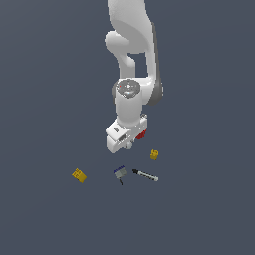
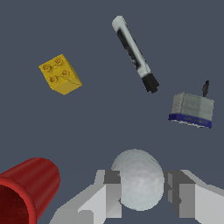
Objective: Pick up a designated object from a clutter of objects.
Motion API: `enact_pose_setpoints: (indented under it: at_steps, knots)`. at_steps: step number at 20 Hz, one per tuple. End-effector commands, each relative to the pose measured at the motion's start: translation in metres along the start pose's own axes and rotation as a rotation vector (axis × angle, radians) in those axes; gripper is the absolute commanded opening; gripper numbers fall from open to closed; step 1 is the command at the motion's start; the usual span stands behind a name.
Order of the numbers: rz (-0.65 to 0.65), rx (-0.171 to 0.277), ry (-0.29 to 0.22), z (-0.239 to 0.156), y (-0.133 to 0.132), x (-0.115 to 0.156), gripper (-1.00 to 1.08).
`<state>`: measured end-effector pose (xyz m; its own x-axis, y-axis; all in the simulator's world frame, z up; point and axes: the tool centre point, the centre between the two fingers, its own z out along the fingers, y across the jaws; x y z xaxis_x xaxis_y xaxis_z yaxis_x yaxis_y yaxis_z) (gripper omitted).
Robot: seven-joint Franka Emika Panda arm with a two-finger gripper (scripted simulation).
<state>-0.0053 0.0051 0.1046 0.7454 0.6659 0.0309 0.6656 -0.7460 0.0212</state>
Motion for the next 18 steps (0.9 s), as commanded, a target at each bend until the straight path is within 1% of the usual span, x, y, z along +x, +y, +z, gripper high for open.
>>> enact_pose_setpoints:
  at_steps: [1, 18]
  knots:
    - [0.001, 0.001, -0.001, -0.021, 0.008, 0.001, -1.0]
    - [0.007, 0.012, -0.015, -0.175, 0.069, 0.008, -1.0]
